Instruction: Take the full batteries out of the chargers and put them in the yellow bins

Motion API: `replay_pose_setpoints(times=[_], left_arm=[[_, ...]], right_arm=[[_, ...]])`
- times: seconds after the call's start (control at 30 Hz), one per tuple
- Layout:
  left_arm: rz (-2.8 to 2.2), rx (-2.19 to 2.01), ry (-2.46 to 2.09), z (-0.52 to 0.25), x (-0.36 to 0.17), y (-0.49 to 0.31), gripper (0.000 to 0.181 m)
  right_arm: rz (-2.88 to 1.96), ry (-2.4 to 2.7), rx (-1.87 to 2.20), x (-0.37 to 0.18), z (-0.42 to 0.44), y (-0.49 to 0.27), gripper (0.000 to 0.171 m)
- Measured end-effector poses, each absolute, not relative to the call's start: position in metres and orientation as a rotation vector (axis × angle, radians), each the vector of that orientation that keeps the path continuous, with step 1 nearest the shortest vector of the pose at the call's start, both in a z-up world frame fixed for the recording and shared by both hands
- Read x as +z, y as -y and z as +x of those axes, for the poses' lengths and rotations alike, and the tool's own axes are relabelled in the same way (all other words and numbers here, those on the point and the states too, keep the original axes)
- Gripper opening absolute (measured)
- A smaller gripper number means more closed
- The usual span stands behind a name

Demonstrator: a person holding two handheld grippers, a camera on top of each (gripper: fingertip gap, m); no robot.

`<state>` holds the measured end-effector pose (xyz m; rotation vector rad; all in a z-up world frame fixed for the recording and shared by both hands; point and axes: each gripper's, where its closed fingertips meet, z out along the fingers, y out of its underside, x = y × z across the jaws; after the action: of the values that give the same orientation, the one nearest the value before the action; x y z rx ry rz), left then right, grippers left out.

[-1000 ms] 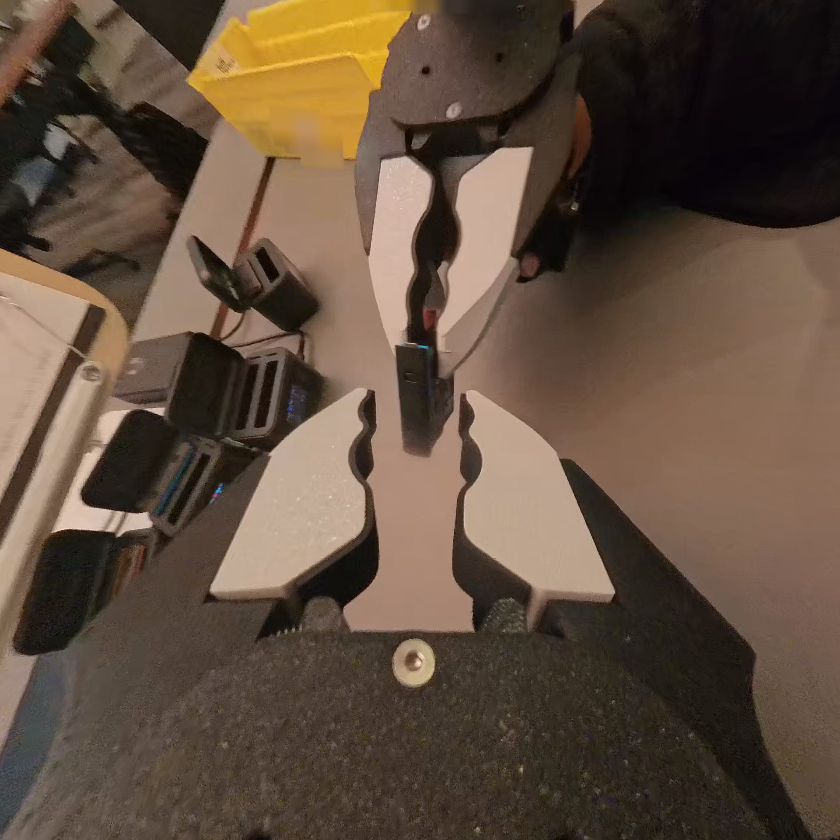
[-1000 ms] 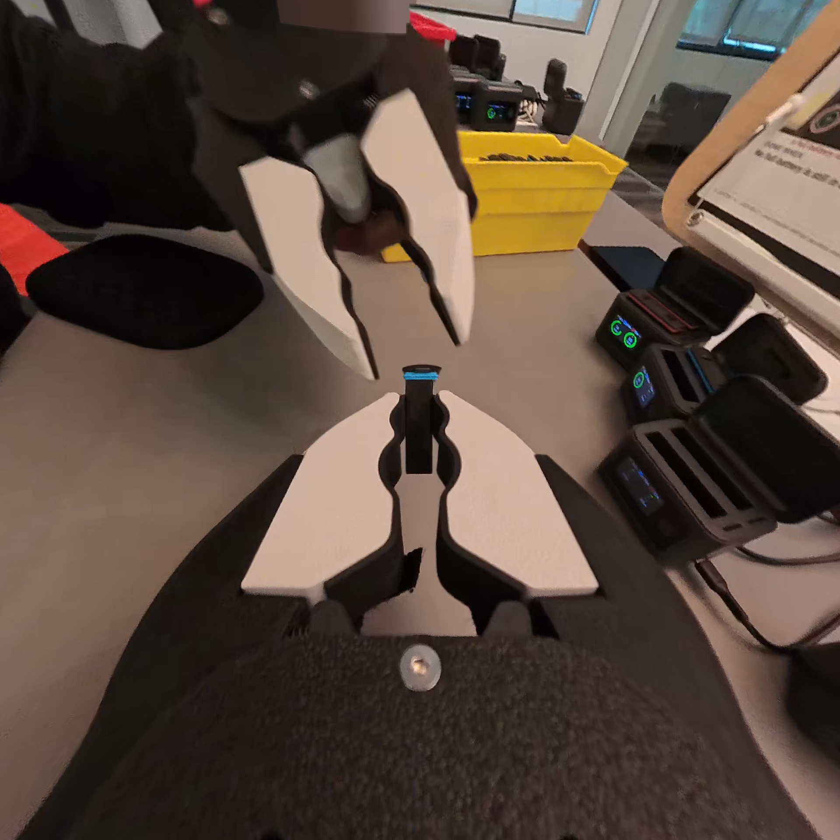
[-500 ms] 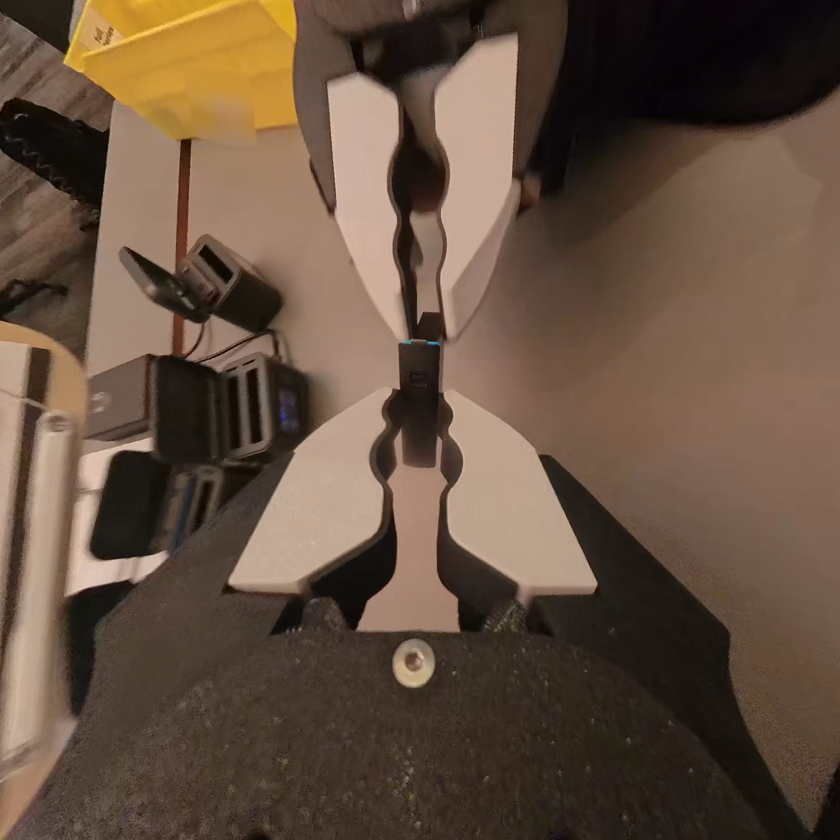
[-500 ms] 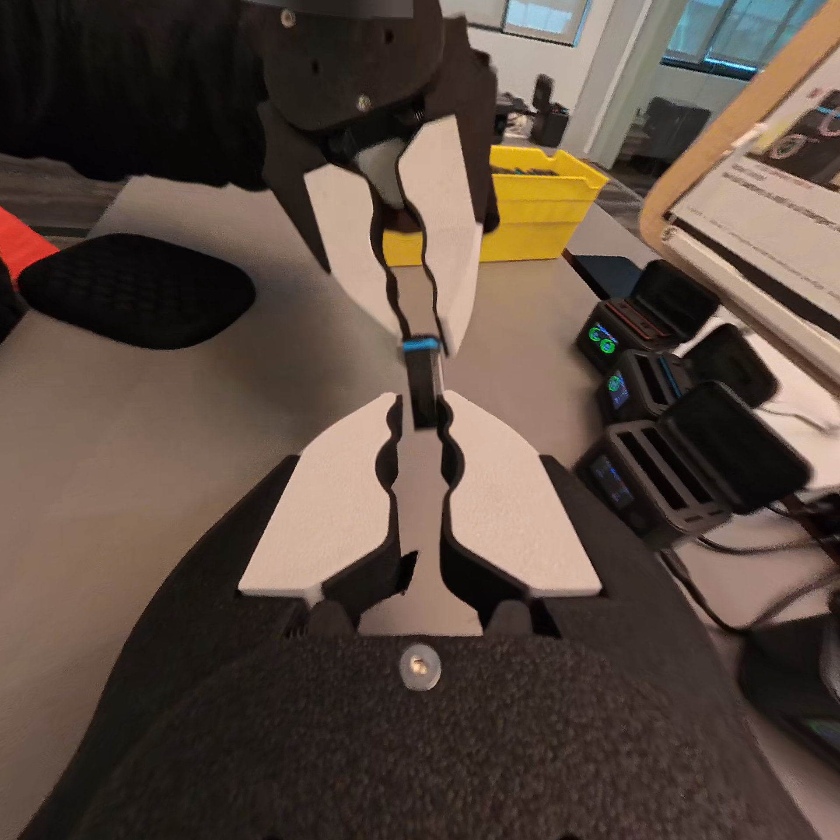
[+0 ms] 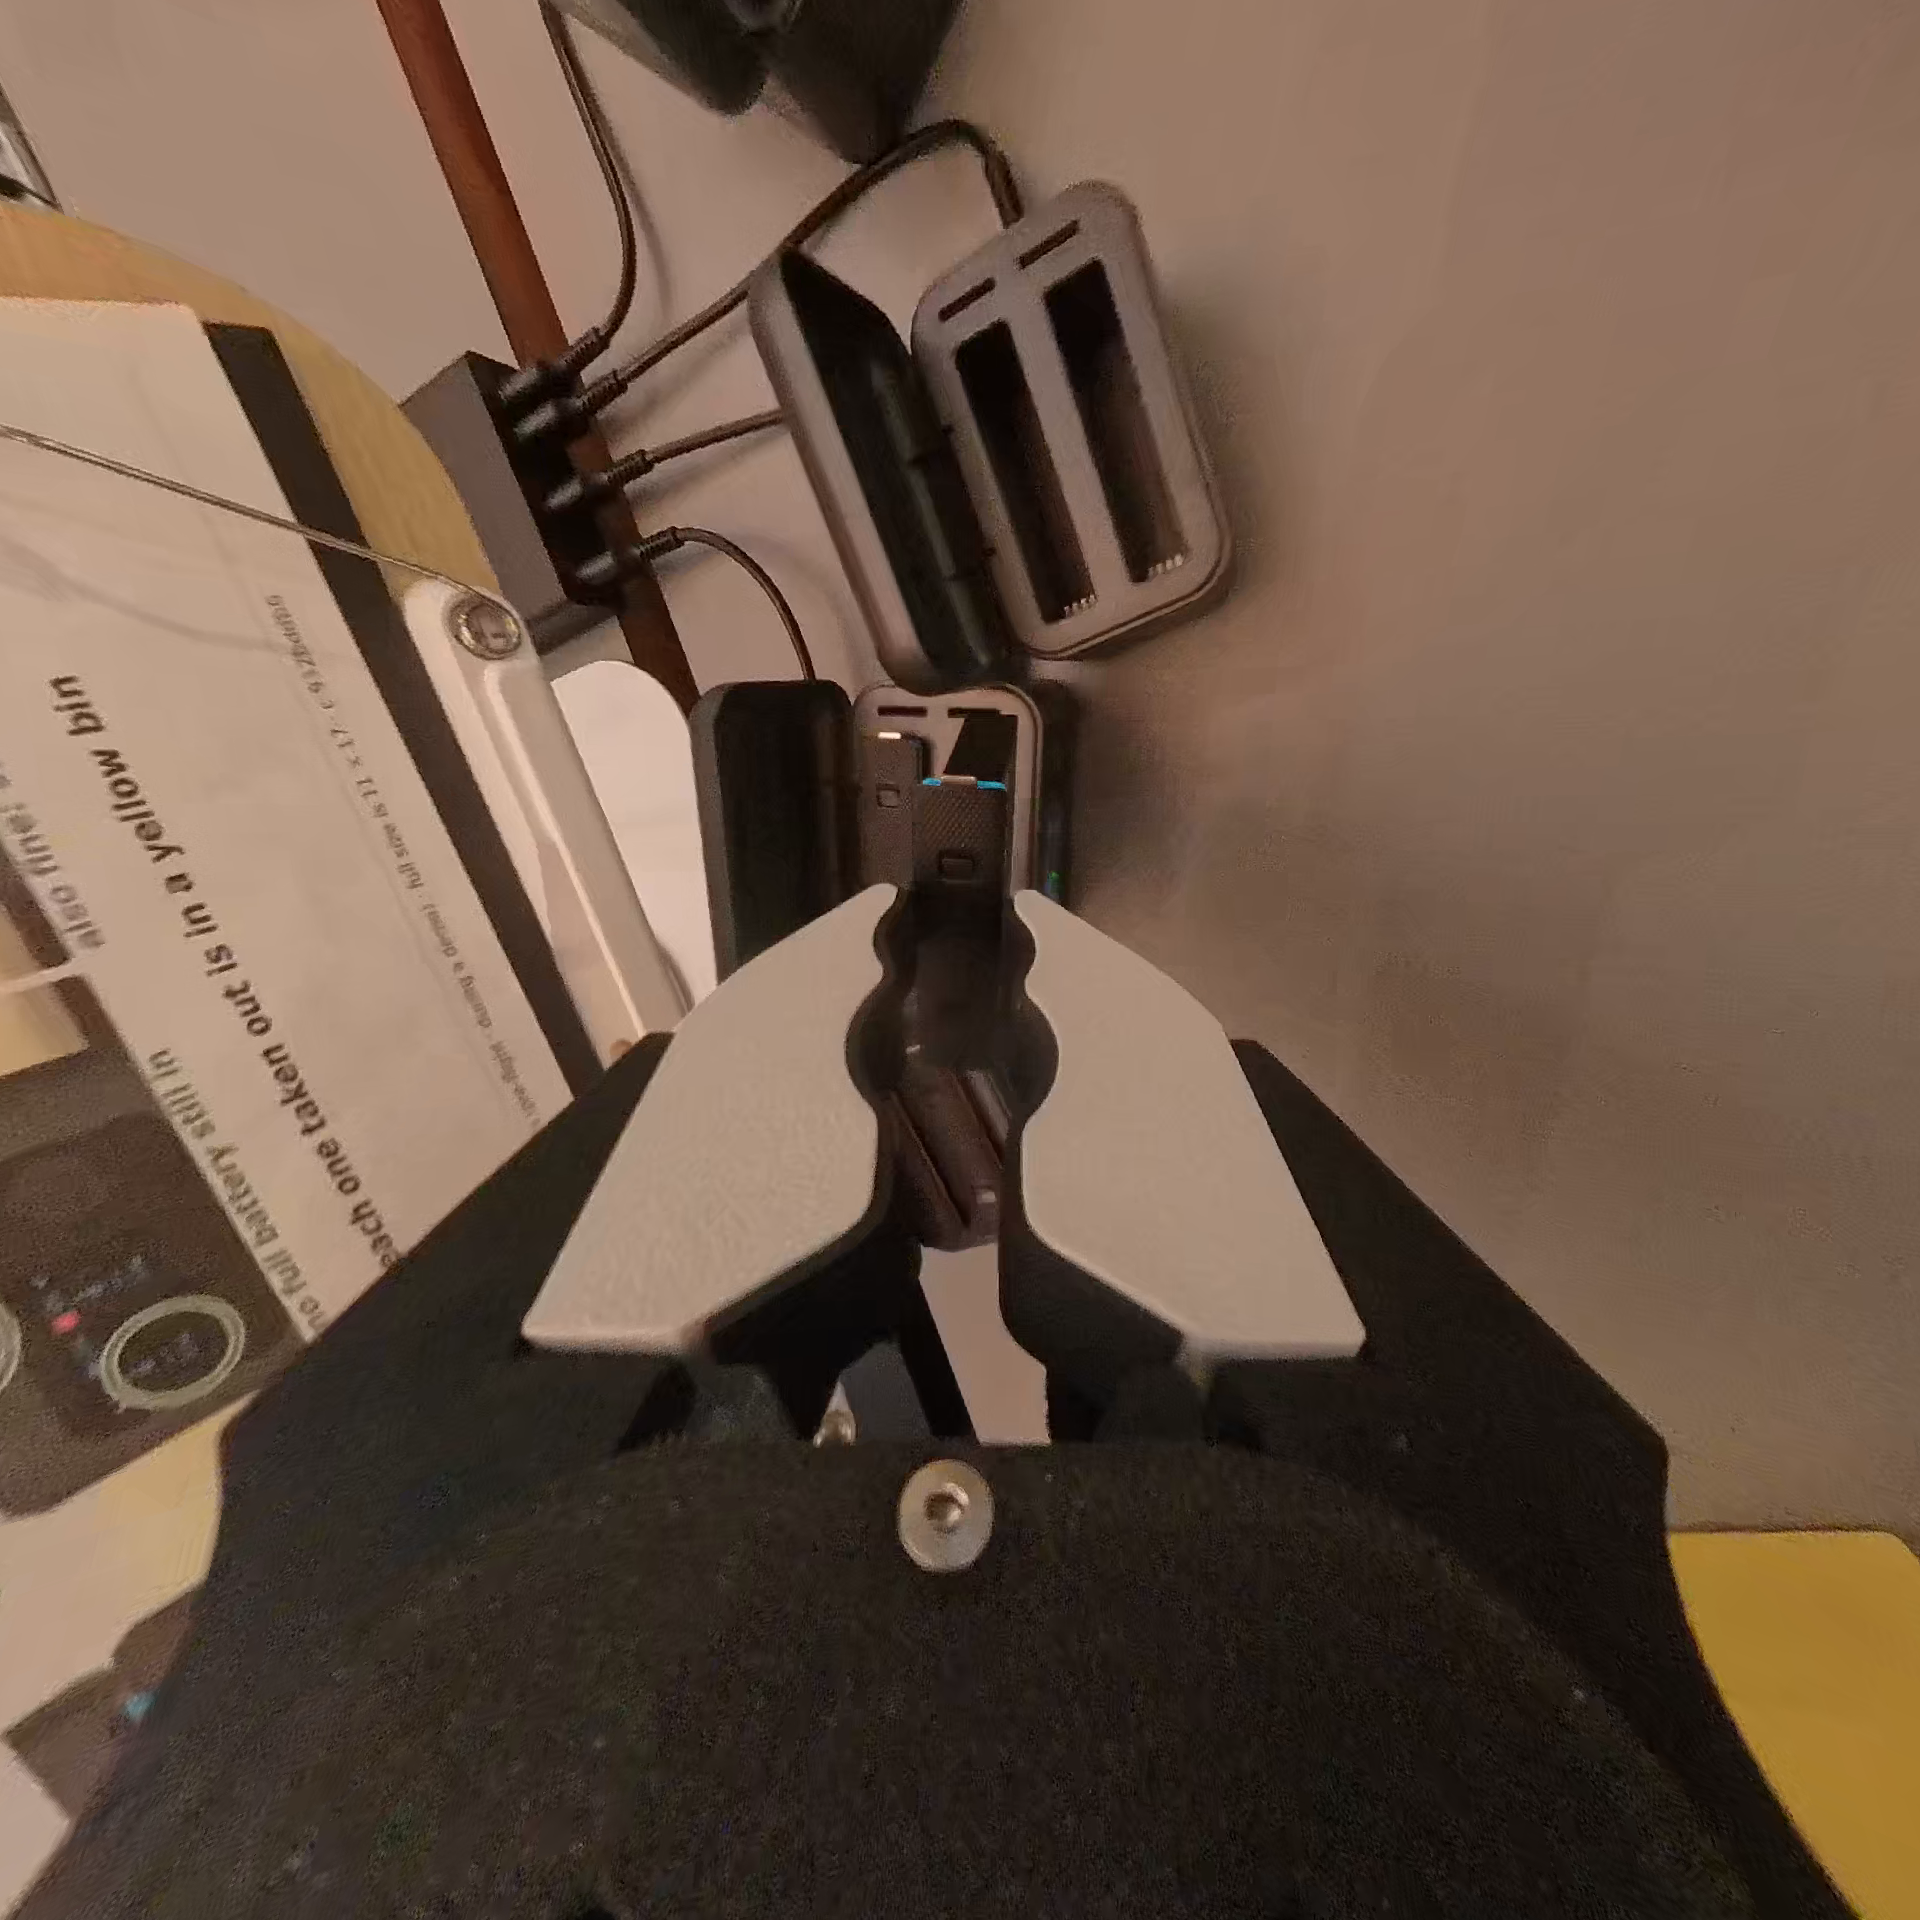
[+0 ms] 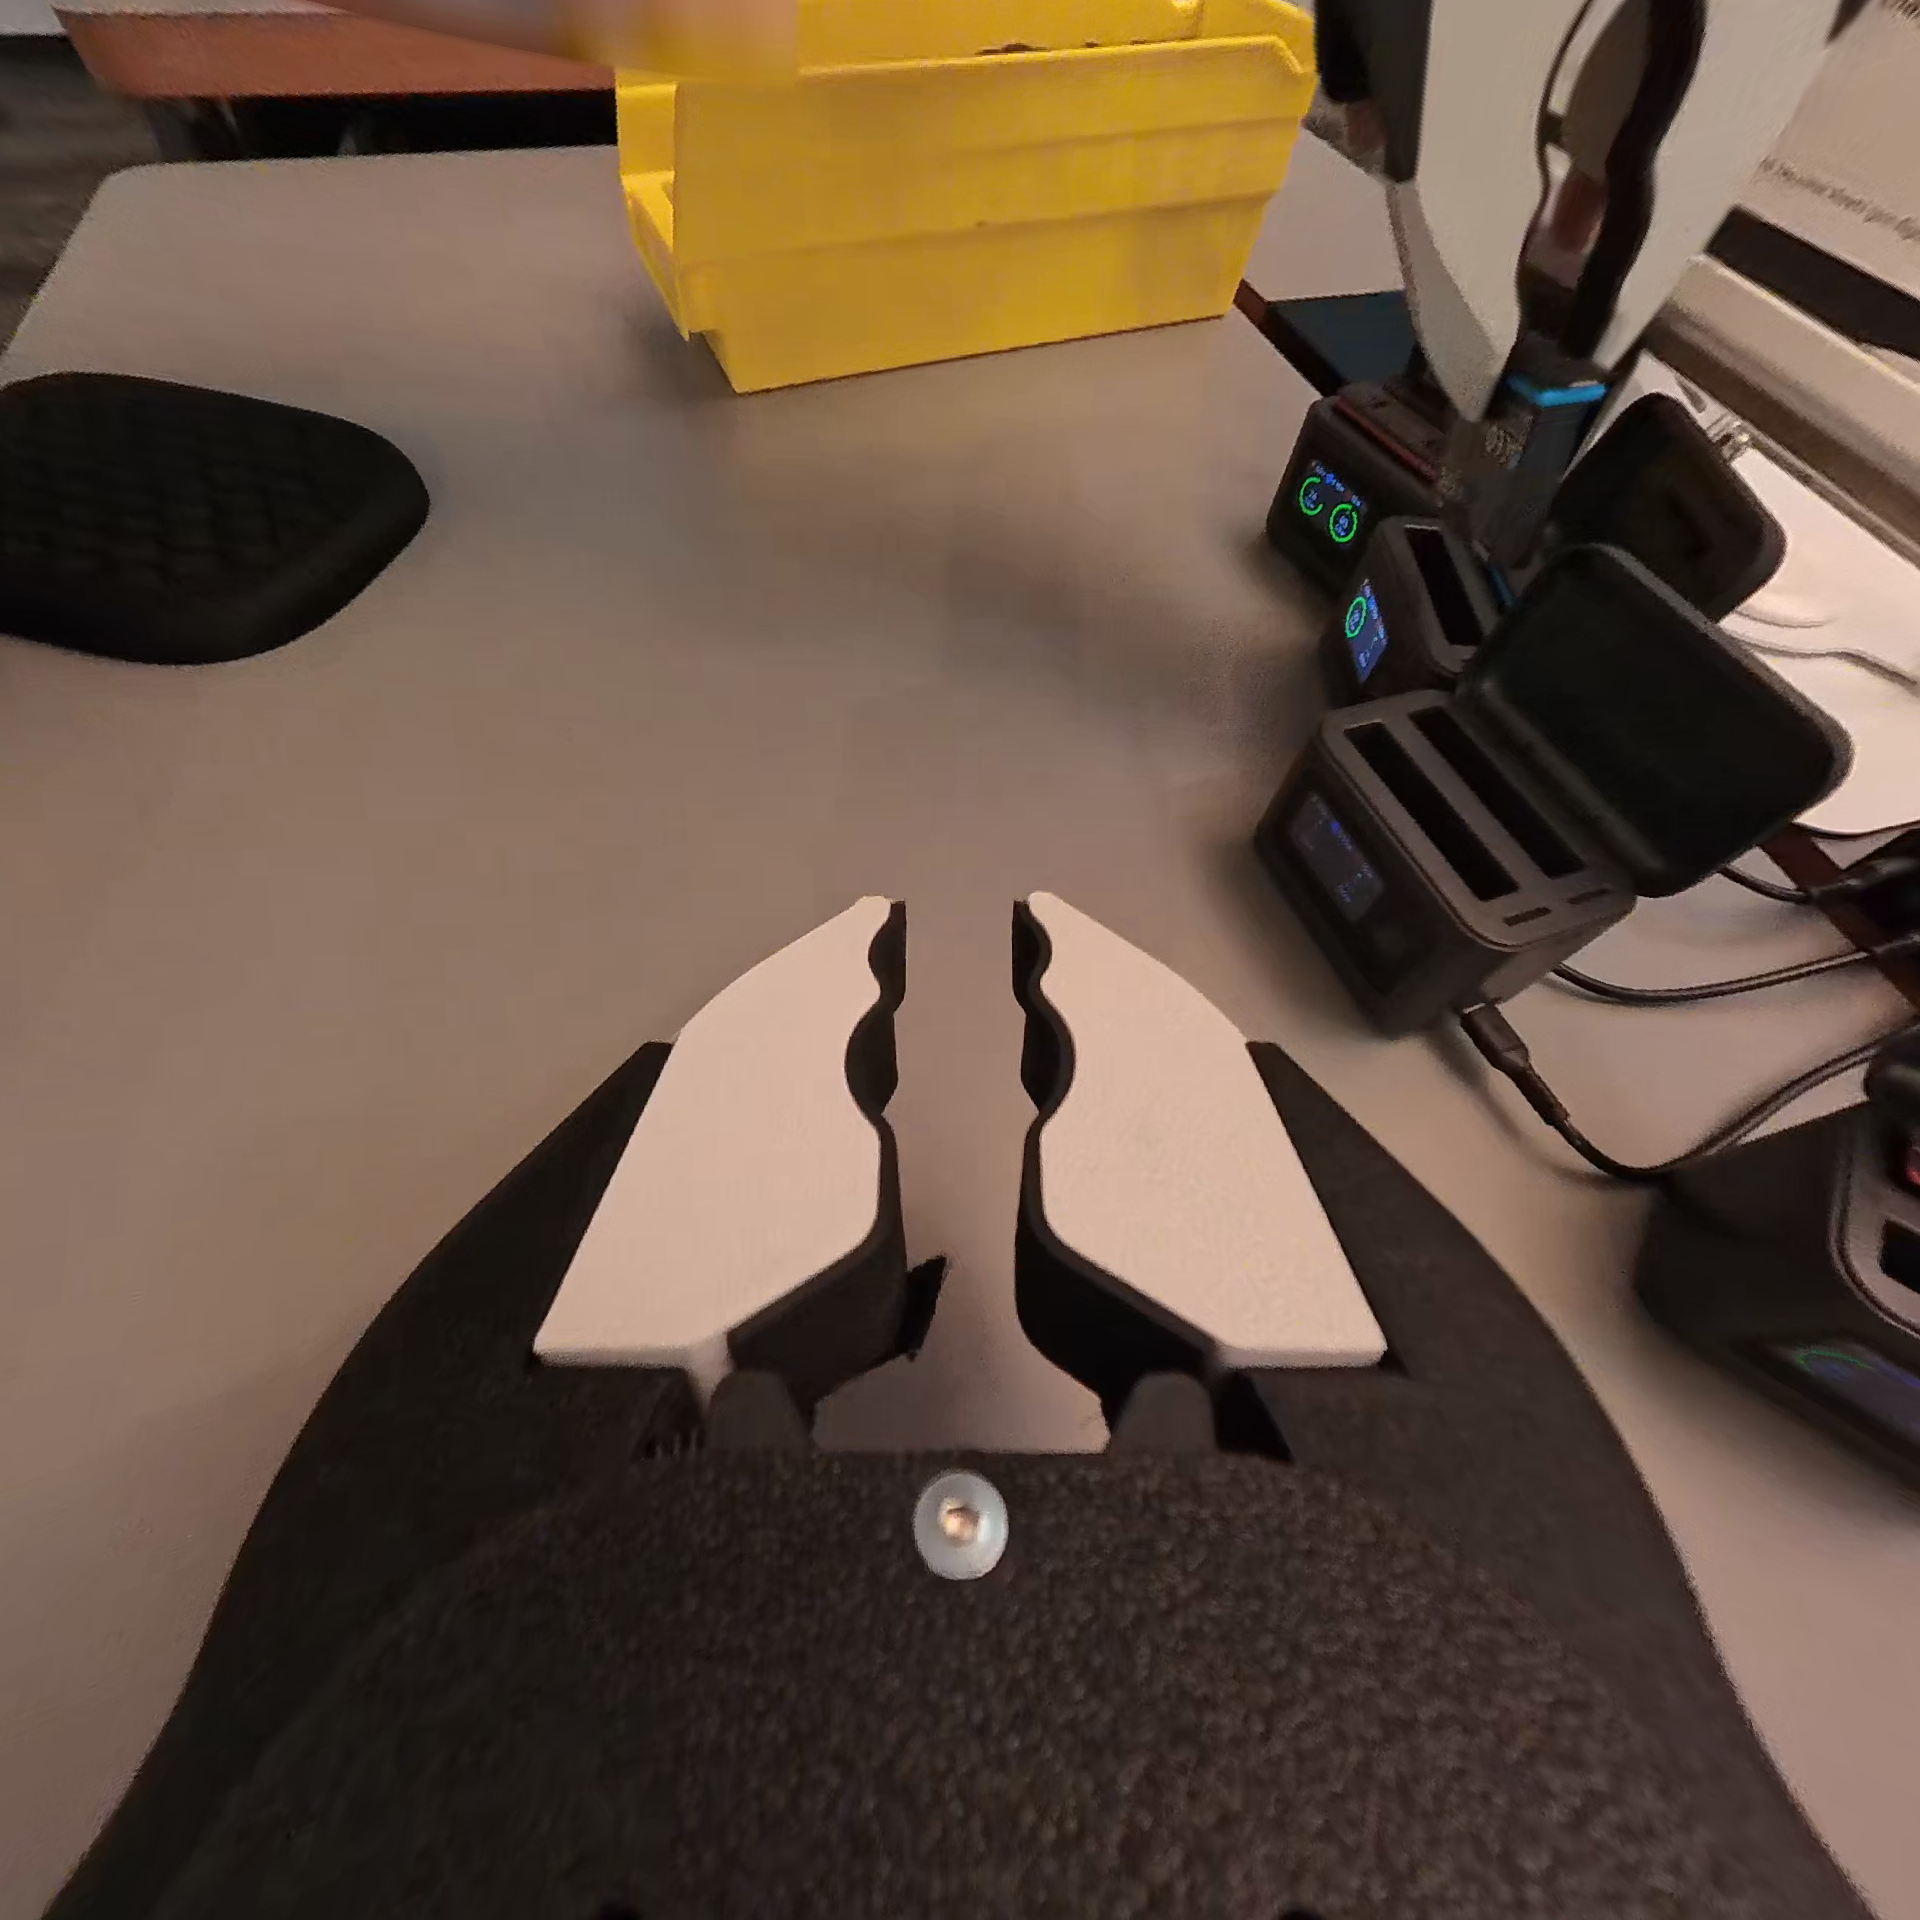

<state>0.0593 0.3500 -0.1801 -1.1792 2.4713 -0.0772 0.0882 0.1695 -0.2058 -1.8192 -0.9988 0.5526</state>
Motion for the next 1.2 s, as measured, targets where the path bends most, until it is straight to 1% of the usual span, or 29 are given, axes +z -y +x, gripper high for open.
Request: replay_pose_setpoints(times=[0.2,0.5,0.83,1.2], left_arm=[[-1.199,-0.072,-2.563,0.064,-0.199,-0.356,0.016],[-1.228,-0.031,-2.651,0.064,-0.207,-0.364,0.016],[-1.264,0.108,-2.756,0.064,-0.208,-0.366,0.016],[-1.269,0.382,-2.84,0.063,-0.216,-0.368,0.016]], right_arm=[[-1.831,0.991,0.579,-0.208,0.088,-0.17,0.019],[-1.835,0.99,0.611,-0.209,0.087,-0.168,0.019],[-1.845,1.0,0.642,-0.213,0.084,-0.166,0.019],[-1.843,1.007,0.655,-0.212,0.083,-0.164,0.019]])
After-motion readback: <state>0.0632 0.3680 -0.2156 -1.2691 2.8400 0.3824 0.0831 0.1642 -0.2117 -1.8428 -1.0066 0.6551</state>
